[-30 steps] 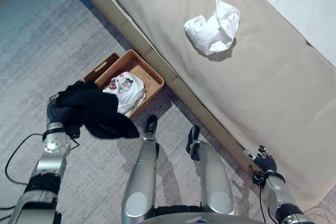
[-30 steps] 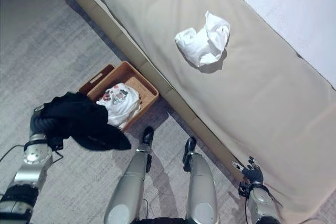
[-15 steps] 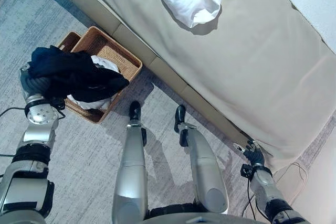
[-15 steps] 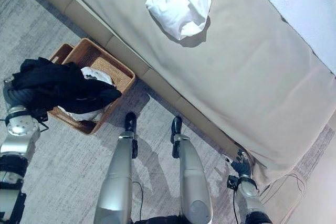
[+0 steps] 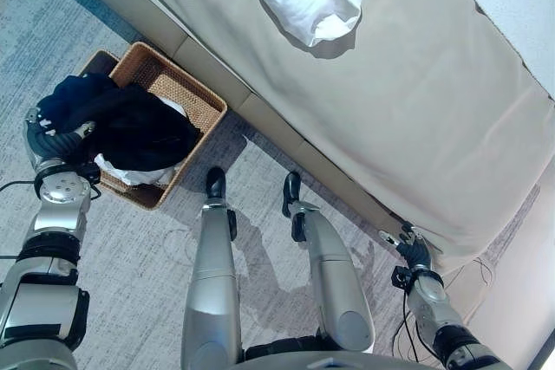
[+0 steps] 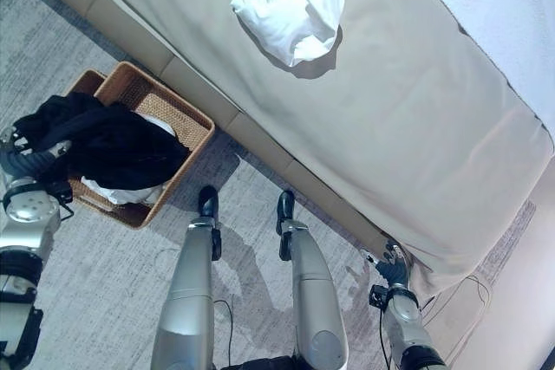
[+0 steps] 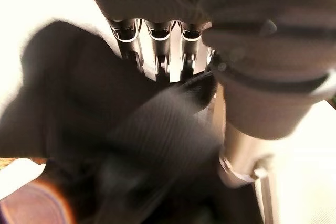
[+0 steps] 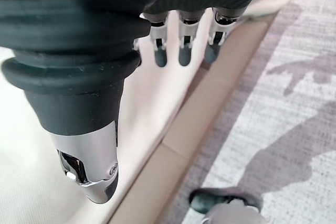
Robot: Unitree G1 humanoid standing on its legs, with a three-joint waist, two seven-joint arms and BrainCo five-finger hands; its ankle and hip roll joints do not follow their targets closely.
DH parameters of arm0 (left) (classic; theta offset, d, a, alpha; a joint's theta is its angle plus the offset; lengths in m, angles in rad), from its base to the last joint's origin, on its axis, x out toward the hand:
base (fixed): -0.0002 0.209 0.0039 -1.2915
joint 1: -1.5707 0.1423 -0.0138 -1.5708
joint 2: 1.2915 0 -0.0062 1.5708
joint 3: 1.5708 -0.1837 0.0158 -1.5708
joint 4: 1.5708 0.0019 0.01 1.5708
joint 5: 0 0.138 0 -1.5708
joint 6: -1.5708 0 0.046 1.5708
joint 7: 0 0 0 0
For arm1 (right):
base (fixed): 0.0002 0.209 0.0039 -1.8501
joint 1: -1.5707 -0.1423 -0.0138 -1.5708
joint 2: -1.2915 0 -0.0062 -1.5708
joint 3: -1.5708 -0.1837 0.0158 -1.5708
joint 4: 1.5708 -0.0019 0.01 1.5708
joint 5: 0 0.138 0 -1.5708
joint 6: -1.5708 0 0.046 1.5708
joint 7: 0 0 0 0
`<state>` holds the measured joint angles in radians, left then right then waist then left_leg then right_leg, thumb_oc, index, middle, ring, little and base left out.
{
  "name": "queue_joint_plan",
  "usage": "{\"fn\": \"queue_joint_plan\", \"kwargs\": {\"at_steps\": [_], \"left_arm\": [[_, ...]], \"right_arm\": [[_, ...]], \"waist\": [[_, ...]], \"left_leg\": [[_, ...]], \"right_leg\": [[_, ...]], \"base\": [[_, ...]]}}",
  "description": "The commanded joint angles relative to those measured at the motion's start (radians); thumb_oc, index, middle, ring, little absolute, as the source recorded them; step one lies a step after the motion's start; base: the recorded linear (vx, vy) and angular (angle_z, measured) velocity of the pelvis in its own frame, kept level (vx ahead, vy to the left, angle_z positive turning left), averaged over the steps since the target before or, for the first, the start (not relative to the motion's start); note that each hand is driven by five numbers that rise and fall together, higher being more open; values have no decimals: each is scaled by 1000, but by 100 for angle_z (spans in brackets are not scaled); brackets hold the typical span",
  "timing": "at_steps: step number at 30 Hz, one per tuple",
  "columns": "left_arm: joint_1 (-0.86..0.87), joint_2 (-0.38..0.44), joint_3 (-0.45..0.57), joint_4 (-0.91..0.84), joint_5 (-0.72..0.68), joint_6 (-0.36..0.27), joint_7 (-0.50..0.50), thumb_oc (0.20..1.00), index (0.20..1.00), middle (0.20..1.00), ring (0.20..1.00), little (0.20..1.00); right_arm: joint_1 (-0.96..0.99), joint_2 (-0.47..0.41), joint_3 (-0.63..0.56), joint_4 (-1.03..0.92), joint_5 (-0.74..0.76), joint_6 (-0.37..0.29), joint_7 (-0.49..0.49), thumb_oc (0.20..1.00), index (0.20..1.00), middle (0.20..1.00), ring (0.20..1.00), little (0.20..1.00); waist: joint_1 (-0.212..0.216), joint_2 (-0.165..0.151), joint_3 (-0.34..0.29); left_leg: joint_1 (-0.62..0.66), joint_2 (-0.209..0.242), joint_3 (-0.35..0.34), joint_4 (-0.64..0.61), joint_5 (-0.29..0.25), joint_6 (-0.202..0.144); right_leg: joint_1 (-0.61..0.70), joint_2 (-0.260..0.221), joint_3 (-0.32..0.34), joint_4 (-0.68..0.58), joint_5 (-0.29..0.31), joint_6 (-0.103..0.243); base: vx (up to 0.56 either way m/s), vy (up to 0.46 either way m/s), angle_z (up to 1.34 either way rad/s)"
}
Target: Pick up clothes into the bucket
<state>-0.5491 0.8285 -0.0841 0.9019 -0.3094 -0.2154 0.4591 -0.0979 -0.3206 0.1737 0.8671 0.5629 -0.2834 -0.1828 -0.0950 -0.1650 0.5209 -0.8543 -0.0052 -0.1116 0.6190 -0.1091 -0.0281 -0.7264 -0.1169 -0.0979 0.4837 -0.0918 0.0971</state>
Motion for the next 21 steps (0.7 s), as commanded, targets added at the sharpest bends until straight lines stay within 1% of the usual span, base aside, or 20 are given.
{"fn": "queue_joint_plan", "kwargs": {"at_steps": [1, 5, 6, 7, 8, 9, 10, 11, 13, 14, 15, 16, 17, 18, 19, 20, 21], "left_arm": [[-10, 52, 20, 32, 51, 28, 11, 1000, 1000, 1000, 1000, 1000], [-1, 52, 6, 42, 150, 67, 5, 1000, 1000, 1000, 1000, 1000], [7, 58, -5, 36, 192, 73, 4, 1000, 1000, 1000, 1000, 1000], [15, 73, -27, 40, 259, 93, -6, 1000, 1000, 1000, 1000, 1000], [22, 75, -29, 35, 286, 105, -7, 1000, 1000, 1000, 1000, 1000], [19, 78, -34, 39, 312, 118, -26, 1000, 1000, 1000, 1000, 1000], [37, 71, -26, 44, 310, 128, -40, 1000, 1000, 1000, 1000, 1000], [58, 57, -4, 41, 294, 125, -51, 1000, 1000, 1000, 1000, 1000], [106, 27, 51, 20, 264, 116, -36, 1000, 1000, 1000, 1000, 1000], [143, -2, 98, -35, 249, 104, -14, 1000, 1000, 1000, 1000, 1000], [198, -33, 139, -98, 236, 91, 5, 1000, 1000, 1000, 1000, 1000], [249, -83, 176, -163, 192, 61, 21, 1000, 1000, 1000, 1000, 1000], [314, -142, 224, -285, 119, -10, 63, 1000, 1000, 1000, 1000, 1000], [347, -188, 239, -342, 73, -62, 69, 1000, 1000, 1000, 1000, 1000], [355, -234, 239, -358, -31, -132, 38, 1000, 1000, 1000, 1000, 1000], [365, -277, 231, -369, -125, -173, -20, 1000, 1000, 1000, 1000, 1000], [371, -286, 218, -368, -135, -176, -49, 1000, 1000, 1000, 1000, 1000]], "right_arm": [[25, -58, 0, -38, 17, -24, -23, 1000, 1000, 1000, 1000, 1000], [27, -77, -31, -120, 3, -35, -47, 1000, 1000, 1000, 1000, 1000], [26, -83, -41, -150, 0, -42, -50, 1000, 1000, 1000, 1000, 1000], [19, -90, -51, -177, 8, -50, -49, 1000, 1000, 1000, 1000, 1000], [18, -95, -55, -192, 0, -51, -46, 1000, 1000, 1000, 1000, 1000], [2, -99, -65, -215, 2, -53, -43, 1000, 1000, 1000, 1000, 1000], [7, -103, -67, -245, 3, -54, -38, 1000, 1000, 1000, 1000, 1000], [5, -102, -78, -267, 9, -56, -38, 1000, 1000, 1000, 1000, 1000], [1, -105, -96, -320, -1, -64, -46, 1000, 1000, 1000, 1000, 1000], [-5, -114, -116, -378, -33, -73, -62, 1000, 1000, 1000, 1000, 1000], [-2, -125, -134, -432, -76, -79, -84, 1000, 1000, 1000, 1000, 1000], [-3, -138, -156, -476, -139, -86, -110, 1000, 1000, 1000, 1000, 1000], [-4, -173, -173, -536, -267, -73, -158, 1000, 1000, 1000, 1000, 1000], [-10, -201, -180, -571, -350, -68, -190, 1000, 1000, 1000, 1000, 1000], [-33, -248, -190, -595, -433, -58, -236, 1000, 1000, 1000, 1000, 1000], [-63, -296, -199, -626, -520, -36, -273, 1000, 1000, 1000, 1000, 1000], [-93, -329, -209, -633, -569, -25, -281, 1000, 1000, 1000, 1000, 1000]], "waist": [[19, -20, -1], [15, -12, -1], [15, -8, -1], [15, -4, -1], [16, -1, -1], [12, 1, -1], [18, 9, -1], [24, 17, -1], [29, 32, -1], [32, 41, -1], [38, 54, -1], [50, 70, -1], [63, 88, -1], [70, 102, -1], [77, 117, -1], [85, 138, -1], [93, 153, -1]], "left_leg": [[62, -32, 21, 27, -103, 32], [67, -33, 24, 17, -94, 31], [71, -33, 25, 8, -90, 31], [76, -33, 27, 0, -85, 31], [80, -34, 29, -6, -83, 32], [62, -39, 36, -28, -40, 34], [95, -36, 34, -26, -73, 32], [105, -37, 35, -39, -69, 32], [125, -40, 36, -59, -61, 33], [115, -48, 39, -84, -19, 34], [133, -52, 38, -102, -14, 34], [150, -58, 38, -120, -8, 34], [168, -67, 34, -141, 1, 33], [186, -73, 30, -162, 10, 31], [209, -82, 22, -186, 20, 30], [232, -90, 11, -210, 30, 28], [246, -97, 6, -227, 38, 28]], "right_leg": [[41, -51, 20, -50, 33, 48], [41, -57, 15, -46, 31, 45], [43, -59, 14, -47, 32, 46], [44, -59, 15, -47, 34, 46], [45, -60, 17, -48, 36, 47], [25, -68, 13, -65, 71, 42], [49, -64, 18, -53, 42, 49], [57, -66, 19, -56, 43, 49], [70, -72, 18, -58, 42, 49], [61, -81, 12, -73, 69, 41], [72, -84, 8, -73, 65, 39], [83, -88, 7, -72, 60, 37], [96, -95, 3, -72, 56, 35], [108, -102, -2, -71, 51, 35], [122, -109, -6, -68, 45, 34], [141, -118, -12, -69, 40, 33], [153, -125, -17, -66, 36, 33]], "base": [[0, 0, 0], [0, 0, 0], [0, 0, 0], [0, 0, 0], [-108, 24, 2], [0, 0, 0], [0, 0, 0], [68, -22, -1], [-39, -26, -4], [-63, -34, -3], [-62, -31, -2], [27, -43, 7], [24, -38, 9], [29, -54, 12], [27, -60, 25], [25, -58, 32], [28, -62, 45]]}}
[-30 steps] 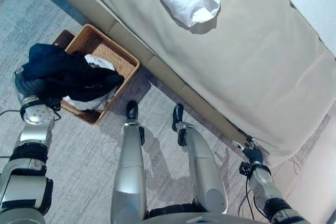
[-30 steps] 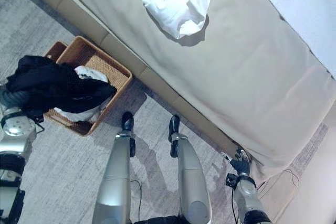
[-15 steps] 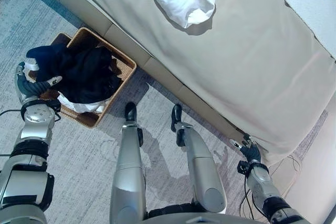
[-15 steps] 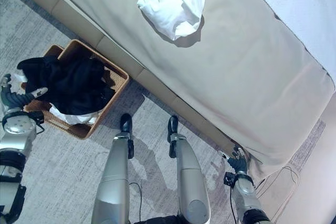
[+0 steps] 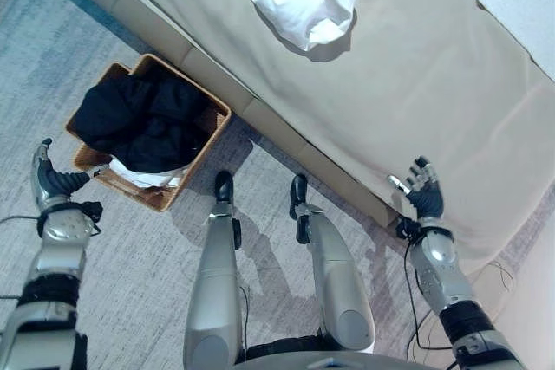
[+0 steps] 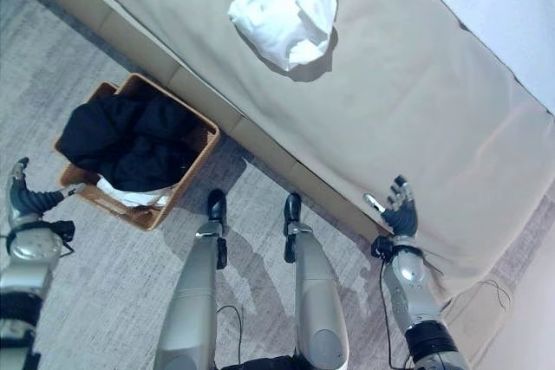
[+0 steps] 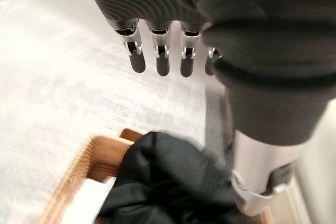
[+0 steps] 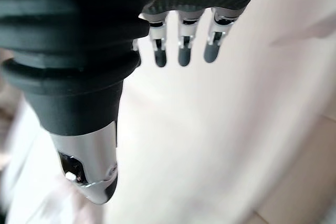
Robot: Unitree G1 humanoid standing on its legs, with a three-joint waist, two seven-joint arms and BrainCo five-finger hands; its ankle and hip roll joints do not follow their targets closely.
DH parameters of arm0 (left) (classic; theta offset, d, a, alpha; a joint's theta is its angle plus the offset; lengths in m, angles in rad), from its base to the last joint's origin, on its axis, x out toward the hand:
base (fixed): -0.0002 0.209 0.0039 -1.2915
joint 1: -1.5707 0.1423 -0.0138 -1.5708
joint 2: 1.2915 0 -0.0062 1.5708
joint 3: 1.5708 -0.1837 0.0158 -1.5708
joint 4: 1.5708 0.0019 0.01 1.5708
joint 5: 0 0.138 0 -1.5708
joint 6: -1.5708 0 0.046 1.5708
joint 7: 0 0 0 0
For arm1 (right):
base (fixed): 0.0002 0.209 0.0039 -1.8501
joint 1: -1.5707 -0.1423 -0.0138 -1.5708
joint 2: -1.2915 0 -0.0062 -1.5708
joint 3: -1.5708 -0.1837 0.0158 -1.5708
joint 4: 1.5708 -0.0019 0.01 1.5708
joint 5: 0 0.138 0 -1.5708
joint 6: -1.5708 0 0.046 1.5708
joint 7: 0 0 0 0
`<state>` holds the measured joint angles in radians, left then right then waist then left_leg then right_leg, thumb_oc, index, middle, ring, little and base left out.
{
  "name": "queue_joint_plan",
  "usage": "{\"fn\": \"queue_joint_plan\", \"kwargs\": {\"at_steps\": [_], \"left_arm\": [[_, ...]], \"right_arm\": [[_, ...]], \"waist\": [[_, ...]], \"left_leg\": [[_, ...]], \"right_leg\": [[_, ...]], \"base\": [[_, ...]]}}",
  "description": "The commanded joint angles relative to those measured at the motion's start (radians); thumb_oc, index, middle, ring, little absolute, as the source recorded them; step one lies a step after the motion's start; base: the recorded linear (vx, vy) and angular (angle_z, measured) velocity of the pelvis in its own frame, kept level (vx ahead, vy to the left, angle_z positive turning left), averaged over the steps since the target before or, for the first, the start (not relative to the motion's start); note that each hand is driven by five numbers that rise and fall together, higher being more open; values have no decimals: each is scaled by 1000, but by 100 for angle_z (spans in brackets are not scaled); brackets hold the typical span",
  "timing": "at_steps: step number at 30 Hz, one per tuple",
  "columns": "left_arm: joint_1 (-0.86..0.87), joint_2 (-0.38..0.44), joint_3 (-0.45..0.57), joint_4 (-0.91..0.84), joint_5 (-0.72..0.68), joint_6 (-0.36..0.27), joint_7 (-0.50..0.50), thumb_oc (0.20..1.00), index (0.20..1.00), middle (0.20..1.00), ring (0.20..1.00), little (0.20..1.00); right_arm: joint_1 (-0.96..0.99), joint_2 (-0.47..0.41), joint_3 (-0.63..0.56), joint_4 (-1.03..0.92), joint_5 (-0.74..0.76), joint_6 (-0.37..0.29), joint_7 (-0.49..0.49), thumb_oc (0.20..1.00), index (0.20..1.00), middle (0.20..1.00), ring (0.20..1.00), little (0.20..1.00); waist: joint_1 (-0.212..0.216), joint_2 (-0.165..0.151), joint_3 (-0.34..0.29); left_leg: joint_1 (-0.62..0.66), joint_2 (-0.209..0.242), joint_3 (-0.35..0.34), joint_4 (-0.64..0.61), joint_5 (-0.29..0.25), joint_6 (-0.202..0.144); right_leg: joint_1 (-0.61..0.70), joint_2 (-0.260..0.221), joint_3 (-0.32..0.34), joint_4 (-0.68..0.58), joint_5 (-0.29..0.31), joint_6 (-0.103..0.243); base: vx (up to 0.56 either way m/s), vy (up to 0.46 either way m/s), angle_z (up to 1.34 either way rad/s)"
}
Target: Pick up clothes into the bucket
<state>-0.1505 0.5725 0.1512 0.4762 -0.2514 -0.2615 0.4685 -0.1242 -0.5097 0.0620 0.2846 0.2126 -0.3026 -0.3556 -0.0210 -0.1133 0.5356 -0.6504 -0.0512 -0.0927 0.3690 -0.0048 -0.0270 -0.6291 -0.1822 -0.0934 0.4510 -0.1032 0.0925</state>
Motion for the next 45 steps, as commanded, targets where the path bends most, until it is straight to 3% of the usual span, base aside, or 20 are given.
{"fn": "queue_joint_plan", "kwargs": {"at_steps": [1, 5, 8, 13, 17, 20, 22, 26, 33, 45], "left_arm": [[-22, -42, -44, 47, -207, -143, -87, 1000, 1000, 1000, 1000, 1000], [26, -92, -167, -6, -206, -133, -170, 1000, 1000, 1000, 1000, 1000], [58, -92, -261, -24, -188, -126, -237, 1000, 1000, 1000, 1000, 1000], [56, -118, -367, -6, -220, -118, -296, 1000, 1000, 1000, 1000, 1000], [32, -165, -394, 3, -289, -110, -288, 1000, 1000, 1000, 1000, 1000], [30, -217, -469, -47, -325, -97, -297, 1000, 1000, 1000, 1000, 1000], [40, -239, -510, -67, -324, -82, -303, 1000, 1000, 1000, 1000, 1000], [57, -265, -546, -74, -310, -68, -290, 1000, 1000, 1000, 1000, 1000], [82, -300, -658, -54, -322, -52, -326, 1000, 1000, 1000, 1000, 1000], [74, -297, -687, -48, -343, -57, -314, 1000, 1000, 1000, 1000, 1000]], "right_arm": [[-112, -161, -106, -37, -238, -6, -129, 1000, 1000, 1000, 1000, 1000], [-333, -199, -64, 55, -245, 42, -157, 1000, 1000, 1000, 1000, 1000], [-529, -285, -18, 183, -272, 86, -188, 1000, 1000, 1000, 1000, 1000], [-880, -413, 159, 522, -270, 150, -219, 1000, 1000, 1000, 1000, 1000], [-1040, -427, 271, 697, -208, 162, -186, 1000, 1000, 1000, 1000, 1000], [-1215, -447, 446, 899, -184, 193, -106, 1000, 1000, 1000, 1000, 1000], [-1247, -451, 517, 977, -175, 203, -58, 1000, 1000, 1000, 1000, 1000], [-1285, -448, 572, 1019, -196, 214, -45, 1000, 1000, 1000, 1000, 1000], [-1348, -449, 676, 1044, -292, 217, -46, 1000, 1000, 1000, 1000, 1000], [-1402, -412, 747, 993, -336, 205, -68, 1000, 1000, 1000, 1000, 1000]], "waist": [[27, 120, -16], [66, 192, -16], [96, 236, -16], [131, 280, -16], [149, 283, -16], [161, 291, -16], [166, 287, -16], [175, 294, -16], [197, 338, -16], [224, 358, -16]], "left_leg": [[64, -59, -22, 2, -57, 25], [129, -77, -56, -79, -19, 17], [155, -83, -65, -106, -4, 15], [162, -80, -86, -122, 11, 6], [158, -70, -92, -150, 32, -2], [140, -60, -122, -196, 75, -14], [140, -60, -138, -218, 71, -19], [102, -64, -147, -217, 81, -21], [14, -74, -158, -218, 106, -23], [-42, -91, -198, -213, 122, -16]], "right_leg": [[70, -69, -29, -29, 41, 37], [110, -91, -49, -14, 21, 33], [121, -96, -59, 3, 6, 29], [106, -90, -64, 43, -21, 18], [81, -81, -58, 66, -36, 7], [40, -81, -77, 102, -62, -9], [0, -83, -67, 153, -112, -14], [-65, -88, -56, 198, -132, -21], [-201, -108, -43, 298, -164, -20], [-257, -130, -69, 336, -177, -12]], "base": [[29, -41, 41], [31, -39, 31], [30, -50, 27], [24, -89, 13], [-11, -102, 5], [7, -172, 18], [75, -170, 36], [-13, -118, 5], [-12, -76, 11], [-13, -38, 9]]}}
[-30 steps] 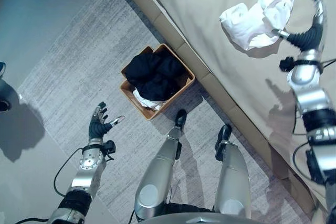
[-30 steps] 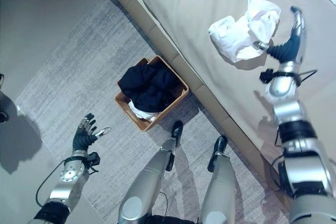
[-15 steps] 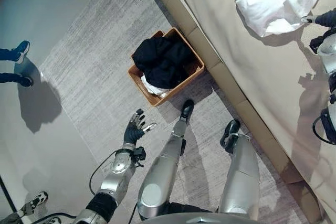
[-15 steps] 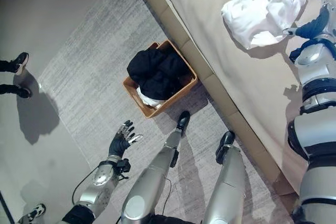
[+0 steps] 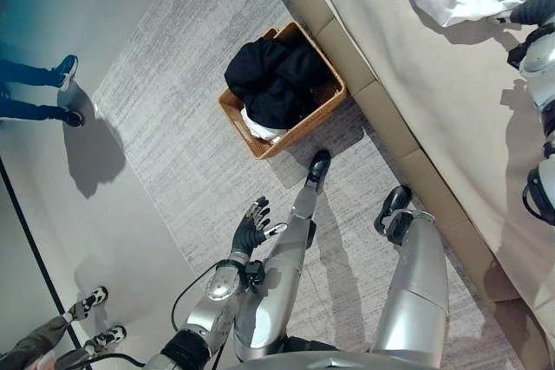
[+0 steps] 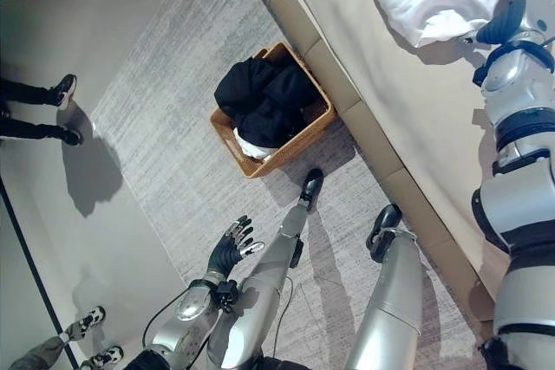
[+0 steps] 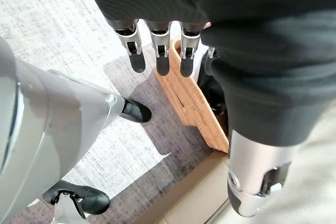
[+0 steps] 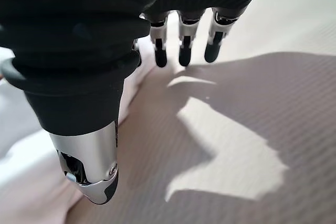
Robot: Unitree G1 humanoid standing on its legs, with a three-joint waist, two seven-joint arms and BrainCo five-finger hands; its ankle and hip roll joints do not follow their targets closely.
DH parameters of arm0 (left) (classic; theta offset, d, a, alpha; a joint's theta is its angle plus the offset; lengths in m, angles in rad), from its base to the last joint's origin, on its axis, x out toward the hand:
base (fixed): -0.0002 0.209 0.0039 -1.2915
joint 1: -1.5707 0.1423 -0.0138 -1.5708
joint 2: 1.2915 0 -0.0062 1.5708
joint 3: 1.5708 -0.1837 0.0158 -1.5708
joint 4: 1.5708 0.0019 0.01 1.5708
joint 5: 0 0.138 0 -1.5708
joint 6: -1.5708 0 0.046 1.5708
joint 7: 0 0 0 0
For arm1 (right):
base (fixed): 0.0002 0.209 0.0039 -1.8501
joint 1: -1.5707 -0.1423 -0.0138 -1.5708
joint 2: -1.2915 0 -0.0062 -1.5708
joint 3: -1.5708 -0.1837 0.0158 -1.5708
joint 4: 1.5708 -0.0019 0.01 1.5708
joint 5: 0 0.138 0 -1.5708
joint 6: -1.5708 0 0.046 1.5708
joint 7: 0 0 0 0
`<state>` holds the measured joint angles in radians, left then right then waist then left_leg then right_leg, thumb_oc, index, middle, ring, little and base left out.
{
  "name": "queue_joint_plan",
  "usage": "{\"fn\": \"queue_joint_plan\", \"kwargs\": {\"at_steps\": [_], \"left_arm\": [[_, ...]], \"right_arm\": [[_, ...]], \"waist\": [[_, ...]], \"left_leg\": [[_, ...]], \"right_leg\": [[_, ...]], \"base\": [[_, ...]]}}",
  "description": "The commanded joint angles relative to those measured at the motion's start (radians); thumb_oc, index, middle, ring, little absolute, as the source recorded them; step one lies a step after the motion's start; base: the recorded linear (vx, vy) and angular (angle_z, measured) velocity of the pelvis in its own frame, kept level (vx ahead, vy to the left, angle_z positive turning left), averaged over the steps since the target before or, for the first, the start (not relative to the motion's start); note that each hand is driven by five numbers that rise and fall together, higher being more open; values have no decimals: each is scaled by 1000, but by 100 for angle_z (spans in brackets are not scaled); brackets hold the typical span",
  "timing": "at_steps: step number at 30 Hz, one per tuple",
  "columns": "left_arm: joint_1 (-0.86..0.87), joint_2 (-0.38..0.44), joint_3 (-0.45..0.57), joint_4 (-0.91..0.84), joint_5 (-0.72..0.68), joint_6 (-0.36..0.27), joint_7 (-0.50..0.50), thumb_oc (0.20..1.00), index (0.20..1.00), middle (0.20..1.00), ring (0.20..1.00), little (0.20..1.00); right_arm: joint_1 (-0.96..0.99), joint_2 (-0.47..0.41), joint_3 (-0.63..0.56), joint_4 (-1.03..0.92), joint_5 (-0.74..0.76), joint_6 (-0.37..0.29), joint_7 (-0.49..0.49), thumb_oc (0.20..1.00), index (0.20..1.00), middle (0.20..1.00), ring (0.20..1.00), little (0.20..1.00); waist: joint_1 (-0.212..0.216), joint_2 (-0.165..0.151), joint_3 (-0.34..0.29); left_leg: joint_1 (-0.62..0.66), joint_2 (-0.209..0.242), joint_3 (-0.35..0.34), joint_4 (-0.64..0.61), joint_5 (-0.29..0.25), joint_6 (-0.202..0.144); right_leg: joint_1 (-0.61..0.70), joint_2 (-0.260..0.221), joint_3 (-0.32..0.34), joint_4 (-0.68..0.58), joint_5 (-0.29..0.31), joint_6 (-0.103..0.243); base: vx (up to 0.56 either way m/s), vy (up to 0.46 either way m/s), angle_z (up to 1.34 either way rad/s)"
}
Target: Pick up clothes into the bucket
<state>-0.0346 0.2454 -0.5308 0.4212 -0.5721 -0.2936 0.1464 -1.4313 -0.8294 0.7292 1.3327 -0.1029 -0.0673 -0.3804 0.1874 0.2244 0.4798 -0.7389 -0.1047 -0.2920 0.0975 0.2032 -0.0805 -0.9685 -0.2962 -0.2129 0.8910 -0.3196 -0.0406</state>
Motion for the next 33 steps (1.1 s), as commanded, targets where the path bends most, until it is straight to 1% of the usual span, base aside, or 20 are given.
{"fn": "queue_joint_plan", "kwargs": {"at_steps": [1, 4, 7, 8, 9, 13, 15, 18, 19, 20, 21, 23, 30, 31, 33], "left_arm": [[-45, 31, -4, 7, -24, -28, 12, 1000, 1000, 1000, 1000, 1000], [-53, 36, -1, 8, -17, -34, 22, 1000, 1000, 1000, 1000, 1000], [-59, 40, 3, 26, -17, -40, 32, 1000, 1000, 1000, 1000, 1000], [-65, 41, 2, 28, -16, -42, 40, 1000, 1000, 1000, 1000, 1000], [-65, 41, 2, 28, -16, -42, 41, 1000, 1000, 1000, 1000, 1000], [-76, 49, -2, 28, -14, -48, 56, 1000, 1000, 1000, 1000, 1000], [-83, 55, -3, 21, -15, -48, 58, 1000, 1000, 1000, 1000, 1000], [-84, 57, -4, 14, -21, -48, 58, 1000, 1000, 1000, 1000, 1000], [-86, 60, -4, 12, -29, -48, 60, 1000, 1000, 1000, 1000, 1000], [-86, 60, -4, 12, -29, -48, 60, 1000, 1000, 1000, 1000, 1000], [-92, 62, -2, 15, -29, -47, 63, 1000, 1000, 1000, 1000, 1000], [-92, 66, 2, 11, -32, -46, 66, 1000, 1000, 1000, 1000, 1000], [-90, 76, 9, -5, -39, -42, 65, 1000, 1000, 1000, 1000, 1000], [-88, 77, 12, -9, -41, -42, 67, 1000, 1000, 1000, 1000, 1000], [-89, 79, 15, -10, -46, -35, 59, 1000, 1000, 1000, 1000, 1000]], "right_arm": [[-93, -92, 78, -73, -18, -33, -58, 1000, 1000, 1000, 1000, 1000], [-87, -90, 56, -121, 0, -47, -98, 1000, 1000, 1000, 1000, 1000], [-96, -85, 45, -143, 6, -49, -128, 1000, 1000, 1000, 1000, 1000], [-103, -79, 42, -143, -4, -41, -156, 1000, 1000, 1000, 1000, 1000], [-102, -79, 42, -143, -4, -41, -156, 1000, 1000, 1000, 1000, 1000], [-127, -73, 87, -123, -109, 5, -211, 1000, 1000, 1000, 1000, 1000], [-139, -74, 130, -114, -162, 21, -195, 1000, 1000, 1000, 1000, 1000], [-153, -71, 151, -89, -176, 32, -178, 1000, 1000, 1000, 1000, 1000], [-169, -61, 162, -68, -171, 38, -155, 1000, 1000, 1000, 1000, 1000], [-169, -61, 163, -68, -171, 38, -155, 1000, 1000, 1000, 1000, 1000], [-170, -52, 163, -52, -158, 38, -138, 1000, 1000, 1000, 1000, 1000], [-169, -43, 170, -40, -155, 40, -118, 1000, 1000, 1000, 1000, 1000], [-159, -15, 181, -9, -150, 39, -68, 1000, 1000, 1000, 1000, 1000], [-154, -15, 177, -9, -140, 35, -57, 1000, 1000, 1000, 1000, 1000], [-141, -16, 162, -8, -93, 23, -5, 1000, 1000, 1000, 1000, 1000]], "waist": [[17, 21, 40], [21, 23, 40], [23, 16, 40], [22, 12, 40], [22, 12, 40], [24, 2, 40], [26, -1, 40], [27, -4, 40], [29, -10, 40], [29, -10, 40], [28, -19, 40], [29, -26, 40], [47, -36, 40], [48, -36, 40], [52, -40, 40]], "left_leg": [[45, -39, 1, 59, -86, 38], [46, -44, -5, 59, -84, 39], [46, -49, -5, 65, -88, 41], [45, -53, -2, 71, -91, 41], [45, -53, -2, 71, -91, 41], [48, -57, -2, 76, -96, 45], [48, -60, -4, 81, -98, 45], [46, -63, -8, 88, -100, 45], [44, -65, -10, 92, -99, 43], [44, -65, -10, 92, -99, 43], [44, -67, -14, 94, -100, 40], [44, -69, -14, 96, -101, 39], [39, -76, -31, 109, -107, 40], [39, -76, -34, 109, -106, 39], [34, -78, -40, 112, -106, 38]], "right_leg": [[85, -20, 47, -105, 39, 122], [91, -26, 41, -107, 41, 126], [96, -31, 41, -106, 43, 128], [102, -33, 42, -110, 48, 129], [102, -33, 42, -110, 48, 129], [112, -36, 41, -121, 58, 133], [119, -39, 36, -127, 64, 135], [128, -42, 31, -132, 67, 136], [133, -45, 26, -134, 69, 137], [133, -45, 26, -134, 69, 137], [141, -48, 20, -135, 69, 136], [149, -48, 17, -139, 71, 136], [171, -54, -4, -145, 71, 136], [173, -55, -8, -145, 70, 136], [171, -59, -13, -139, 68, 135]], "base": [[0, 9, 9], [8, 22, 7], [8, 46, 8], [8, 51, 5], [10, 59, 4], [5, 61, 6], [4, 33, 3], [10, 11, 6], [9, 7, 7], [19, 18, 10], [15, 17, 9], [15, 11, 9], [14, 3, 4], [10, -29, 10], [10, -27, 10]]}}
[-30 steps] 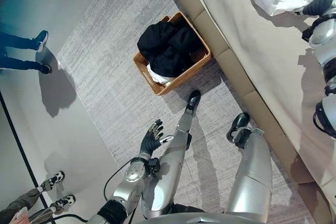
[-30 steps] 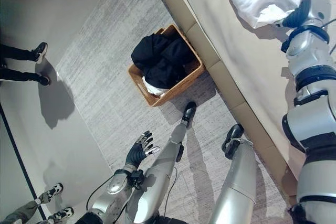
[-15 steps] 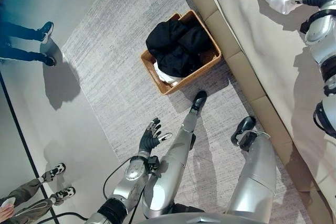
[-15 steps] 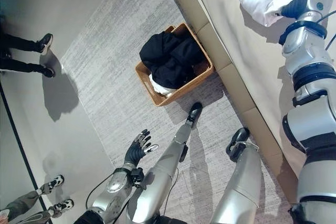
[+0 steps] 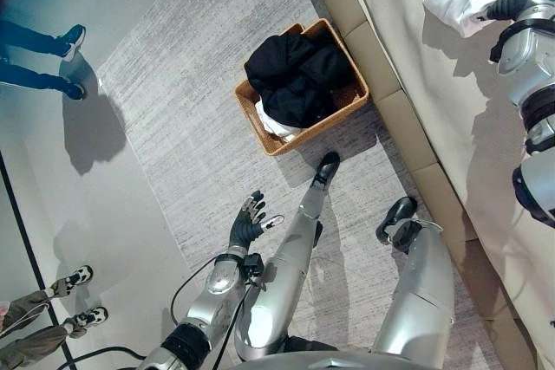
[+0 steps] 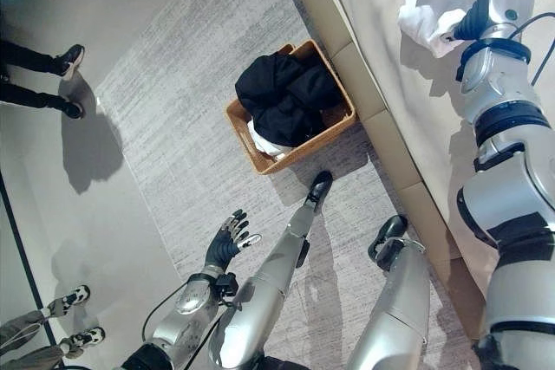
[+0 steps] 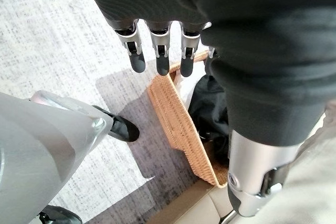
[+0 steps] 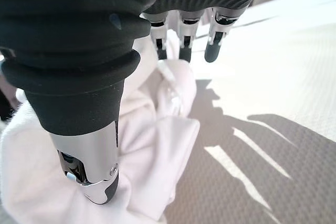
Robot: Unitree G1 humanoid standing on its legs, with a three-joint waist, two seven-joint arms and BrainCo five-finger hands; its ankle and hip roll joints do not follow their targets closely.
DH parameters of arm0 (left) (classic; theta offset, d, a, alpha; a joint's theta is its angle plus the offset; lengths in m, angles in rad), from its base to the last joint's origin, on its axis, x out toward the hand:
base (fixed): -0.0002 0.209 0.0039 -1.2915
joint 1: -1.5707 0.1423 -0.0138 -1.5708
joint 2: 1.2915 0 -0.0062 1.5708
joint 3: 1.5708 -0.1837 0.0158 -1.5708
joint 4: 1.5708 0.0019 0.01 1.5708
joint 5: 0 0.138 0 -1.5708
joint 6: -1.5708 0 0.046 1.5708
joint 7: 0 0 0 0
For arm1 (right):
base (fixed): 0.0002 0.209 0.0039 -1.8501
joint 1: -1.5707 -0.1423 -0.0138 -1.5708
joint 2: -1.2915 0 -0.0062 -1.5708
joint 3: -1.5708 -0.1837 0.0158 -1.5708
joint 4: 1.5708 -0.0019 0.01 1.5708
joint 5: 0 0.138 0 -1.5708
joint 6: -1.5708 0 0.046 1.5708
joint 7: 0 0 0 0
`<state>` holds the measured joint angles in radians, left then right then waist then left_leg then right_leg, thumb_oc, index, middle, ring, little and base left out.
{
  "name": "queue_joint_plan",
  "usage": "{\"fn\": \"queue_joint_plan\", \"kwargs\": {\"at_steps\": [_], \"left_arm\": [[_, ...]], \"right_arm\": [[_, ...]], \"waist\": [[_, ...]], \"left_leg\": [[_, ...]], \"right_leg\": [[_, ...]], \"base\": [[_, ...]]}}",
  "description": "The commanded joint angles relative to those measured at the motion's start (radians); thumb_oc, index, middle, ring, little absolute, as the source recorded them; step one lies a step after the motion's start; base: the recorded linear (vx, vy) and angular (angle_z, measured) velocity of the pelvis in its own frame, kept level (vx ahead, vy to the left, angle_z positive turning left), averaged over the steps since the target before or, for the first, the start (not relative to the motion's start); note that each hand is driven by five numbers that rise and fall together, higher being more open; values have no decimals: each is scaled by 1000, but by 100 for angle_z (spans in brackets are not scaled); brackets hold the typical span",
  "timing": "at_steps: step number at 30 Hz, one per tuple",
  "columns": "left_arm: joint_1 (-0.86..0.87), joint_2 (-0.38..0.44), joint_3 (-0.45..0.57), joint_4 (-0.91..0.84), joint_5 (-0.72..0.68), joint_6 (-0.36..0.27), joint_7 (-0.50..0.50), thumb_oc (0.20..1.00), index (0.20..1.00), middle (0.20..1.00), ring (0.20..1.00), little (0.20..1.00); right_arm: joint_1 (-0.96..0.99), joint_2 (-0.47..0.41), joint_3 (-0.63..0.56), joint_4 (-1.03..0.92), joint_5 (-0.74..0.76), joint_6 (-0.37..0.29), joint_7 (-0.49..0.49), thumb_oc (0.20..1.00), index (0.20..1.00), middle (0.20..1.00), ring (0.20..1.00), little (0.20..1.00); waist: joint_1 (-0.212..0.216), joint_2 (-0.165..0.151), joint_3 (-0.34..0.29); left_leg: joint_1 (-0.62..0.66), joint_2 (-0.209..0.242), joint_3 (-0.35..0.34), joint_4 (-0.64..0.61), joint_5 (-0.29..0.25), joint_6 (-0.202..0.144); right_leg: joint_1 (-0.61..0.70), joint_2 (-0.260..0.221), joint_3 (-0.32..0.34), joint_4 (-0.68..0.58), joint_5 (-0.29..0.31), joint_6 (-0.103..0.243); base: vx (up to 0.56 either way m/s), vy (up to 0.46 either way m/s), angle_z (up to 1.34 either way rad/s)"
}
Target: Pick up clothes into the bucket
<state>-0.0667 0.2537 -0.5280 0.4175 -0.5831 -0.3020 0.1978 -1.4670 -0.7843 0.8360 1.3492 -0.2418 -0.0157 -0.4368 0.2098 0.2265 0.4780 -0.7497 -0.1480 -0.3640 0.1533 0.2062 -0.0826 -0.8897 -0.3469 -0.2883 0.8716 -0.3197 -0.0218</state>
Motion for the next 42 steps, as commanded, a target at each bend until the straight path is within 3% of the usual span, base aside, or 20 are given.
{"fn": "queue_joint_plan", "kwargs": {"at_steps": [1, 2, 4, 8, 21, 25, 26, 27, 31, 35, 39, 40, 41, 42], "left_arm": [[-57, 71, 12, -3, -36, -21, -1, 1000, 1000, 1000, 1000, 1000], [-55, 73, 17, 0, -39, -18, -5, 1000, 1000, 1000, 1000, 1000], [-49, 75, 20, -3, -39, -12, -17, 1000, 1000, 1000, 1000, 1000], [-39, 86, 34, -1, -36, -4, -32, 1000, 1000, 1000, 1000, 1000], [-48, 109, 98, -59, -33, -31, -26, 1000, 1000, 1000, 1000, 1000], [-58, 140, 124, -132, -30, -44, -31, 1000, 1000, 1000, 1000, 1000], [-72, 165, 144, -168, -23, -56, -33, 1000, 1000, 1000, 1000, 1000], [-94, 181, 156, -177, -19, -59, -35, 1000, 1000, 1000, 1000, 1000], [-157, 251, 197, -252, -9, -78, -45, 1000, 1000, 1000, 1000, 1000], [-217, 315, 217, -280, -11, -87, -60, 1000, 1000, 1000, 1000, 1000], [-259, 330, 233, -280, -6, -84, -70, 1000, 1000, 1000, 1000, 1000], [-259, 330, 233, -280, -6, -84, -70, 1000, 1000, 1000, 1000, 1000], [-284, 336, 242, -287, 4, -81, -79, 1000, 1000, 1000, 1000, 1000], [-297, 340, 239, -301, 5, -77, -82, 1000, 1000, 1000, 1000, 1000]], "right_arm": [[-103, -62, 51, -16, 68, -32, 90, 1000, 1000, 1000, 1000, 1000], [-105, -62, 57, -16, 83, -36, 116, 893, 893, 893, 893, 893], [-95, -65, 60, -14, 111, -44, 166, 200, 200, 200, 200, 200], [-86, -60, 72, -24, 127, -48, 202, 200, 200, 200, 200, 200], [-128, -100, 81, -61, 104, -54, 124, 200, 200, 200, 200, 200], [-145, -123, 39, -112, 169, -56, 91, 200, 200, 200, 200, 200], [-159, -127, 21, -146, 201, -60, 65, 200, 200, 200, 200, 200], [-175, -134, 18, -171, 212, -65, 65, 200, 200, 200, 200, 200], [-190, -155, -11, -286, 270, -86, 42, 200, 200, 200, 200, 200], [-175, -144, -13, -324, 294, -98, 74, 200, 200, 200, 200, 200], [-138, -145, -21, -372, 315, -114, 112, 200, 200, 200, 200, 200], [-138, -145, -21, -372, 315, -114, 112, 200, 200, 200, 200, 200], [-114, -166, -7, -439, 296, -118, 138, 200, 200, 200, 200, 200], [-105, -175, -10, -458, 303, -122, 144, 200, 200, 200, 200, 200]], "waist": [[32, -43, 42], [34, -46, 42], [39, -49, 42], [43, -57, 42], [12, -107, 42], [-11, -142, 42], [-27, -169, 42], [-39, -181, 42], [-87, -243, 34], [-137, -283, -71], [-182, -295, -177], [-182, -295, -177], [-207, -293, -250], [-216, -292, -274]], "left_leg": [[43, -37, 29, 59, -109, 40], [41, -38, 28, 60, -109, 39], [38, -40, 24, 68, -112, 39], [28, -44, 31, 89, -121, 41], [78, -31, 93, 157, -186, 54], [126, -16, 129, 206, -233, 57], [175, -1, 158, 227, -262, 61], [187, 8, 178, 226, -243, 64], [353, 40, 240, 231, -293, 71], [471, 59, 295, 186, -320, 78], [577, 71, 343, 113, -329, 81], [577, 72, 344, 112, -329, 81], [644, 86, 370, 58, -328, 77], [664, 90, 377, 42, -327, 75]], "right_leg": [[93, -12, 58, -116, 65, 116], [94, -15, 54, -115, 63, 116], [96, -19, 48, -113, 63, 115], [96, -17, 45, -111, 65, 116], [172, 15, 92, -178, 117, 119], [234, 38, 116, -207, 132, 120], [283, 58, 139, -238, 145, 123], [299, 68, 142, -274, 188, 120], [468, 106, 187, -369, 210, 132], [578, 136, 233, -471, 240, 148], [658, 153, 269, -564, 267, 165], [658, 153, 269, -565, 267, 165], [703, 162, 282, -617, 281, 173], [723, 165, 285, -635, 285, 178]], "base": [[9, -25, 7], [12, -19, 7], [16, -18, 10], [17, -1, 9], [8, 53, -7], [29, 115, -29], [-31, 206, -48], [-6, 250, -78], [72, 116, -89], [176, 58, -63], [148, -1, -55], [165, -38, -56], [170, -48, -42], [173, -48, -37]]}}
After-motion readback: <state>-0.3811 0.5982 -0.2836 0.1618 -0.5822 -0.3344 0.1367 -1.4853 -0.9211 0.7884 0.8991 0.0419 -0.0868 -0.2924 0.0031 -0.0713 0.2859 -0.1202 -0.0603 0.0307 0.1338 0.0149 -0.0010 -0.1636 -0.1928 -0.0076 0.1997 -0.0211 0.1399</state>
